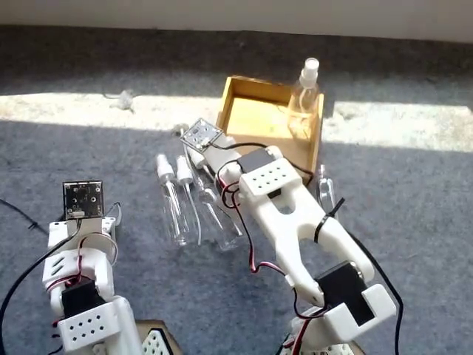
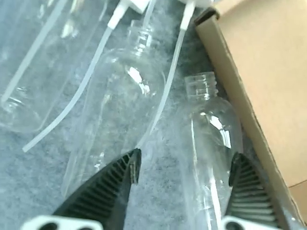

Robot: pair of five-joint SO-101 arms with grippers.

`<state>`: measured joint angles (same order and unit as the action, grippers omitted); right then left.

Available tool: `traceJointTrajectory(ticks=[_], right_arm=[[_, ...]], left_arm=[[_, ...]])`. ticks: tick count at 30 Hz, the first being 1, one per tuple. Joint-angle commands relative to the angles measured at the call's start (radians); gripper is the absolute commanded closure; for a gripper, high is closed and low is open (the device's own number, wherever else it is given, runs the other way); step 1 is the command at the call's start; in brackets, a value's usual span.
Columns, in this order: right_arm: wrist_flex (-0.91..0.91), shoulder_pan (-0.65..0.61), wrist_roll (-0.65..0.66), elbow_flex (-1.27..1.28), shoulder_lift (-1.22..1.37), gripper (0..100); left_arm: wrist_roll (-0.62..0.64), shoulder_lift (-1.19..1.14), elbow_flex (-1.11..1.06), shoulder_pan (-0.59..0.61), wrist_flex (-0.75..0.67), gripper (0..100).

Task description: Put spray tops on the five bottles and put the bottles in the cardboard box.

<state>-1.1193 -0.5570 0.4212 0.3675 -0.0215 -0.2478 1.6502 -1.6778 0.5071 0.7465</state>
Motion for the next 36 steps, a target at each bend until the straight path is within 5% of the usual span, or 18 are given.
traceJointTrajectory(ticks=[1,14,20,36], right_arm=[[-0.094,-0.035,0.006,-0.047,-0.010,74.1],[-0.249,-0.067,0.009,-0.383,0.002,74.0],[-0.254,-0.018,0.127,-0.364,0.028,73.9],[-0.220,0.019,0.144,-0.360,0.219,74.1]], left_arm=[[-0.006,0.005,-0.025,-0.016,-0.020,74],[-0.006,0.005,-0.025,-0.016,-0.020,74],[-0.006,0.005,-0.025,-0.016,-0.020,74],[-0.006,0.005,-0.025,-0.018,-0.020,74]])
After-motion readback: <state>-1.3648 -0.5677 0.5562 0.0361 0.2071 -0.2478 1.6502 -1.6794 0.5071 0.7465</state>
